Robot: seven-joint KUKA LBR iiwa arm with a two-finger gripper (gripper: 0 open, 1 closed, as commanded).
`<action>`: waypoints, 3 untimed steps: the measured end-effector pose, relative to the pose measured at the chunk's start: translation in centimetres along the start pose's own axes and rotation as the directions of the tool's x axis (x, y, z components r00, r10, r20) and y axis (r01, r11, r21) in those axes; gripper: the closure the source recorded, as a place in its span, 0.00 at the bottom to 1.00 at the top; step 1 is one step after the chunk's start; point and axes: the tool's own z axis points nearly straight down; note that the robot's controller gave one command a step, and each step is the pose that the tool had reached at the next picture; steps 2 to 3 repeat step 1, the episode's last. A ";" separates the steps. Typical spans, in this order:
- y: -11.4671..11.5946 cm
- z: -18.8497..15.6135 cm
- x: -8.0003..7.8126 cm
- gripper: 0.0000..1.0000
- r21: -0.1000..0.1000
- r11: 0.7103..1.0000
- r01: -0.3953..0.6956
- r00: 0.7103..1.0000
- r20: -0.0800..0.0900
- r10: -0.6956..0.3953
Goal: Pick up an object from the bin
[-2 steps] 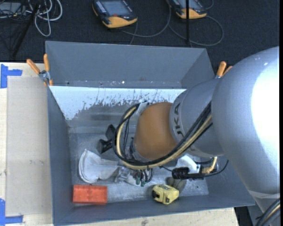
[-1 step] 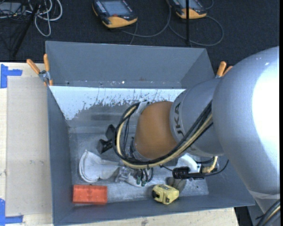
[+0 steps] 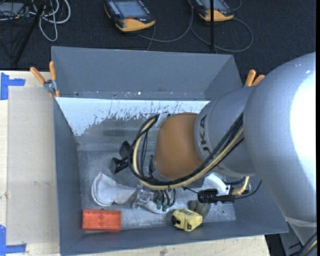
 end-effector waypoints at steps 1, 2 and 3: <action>0.0 -1.2 0.0 1.00 0.006 1.000 0.001 1.000 -0.008 -0.001; 0.0 -1.2 0.0 1.00 0.006 1.000 0.001 1.000 -0.008 -0.001; 0.0 -1.2 0.0 1.00 0.006 1.000 0.001 1.000 -0.008 -0.001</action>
Offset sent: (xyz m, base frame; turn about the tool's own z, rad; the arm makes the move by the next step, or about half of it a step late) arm -0.0001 0.0001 0.0359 -0.0001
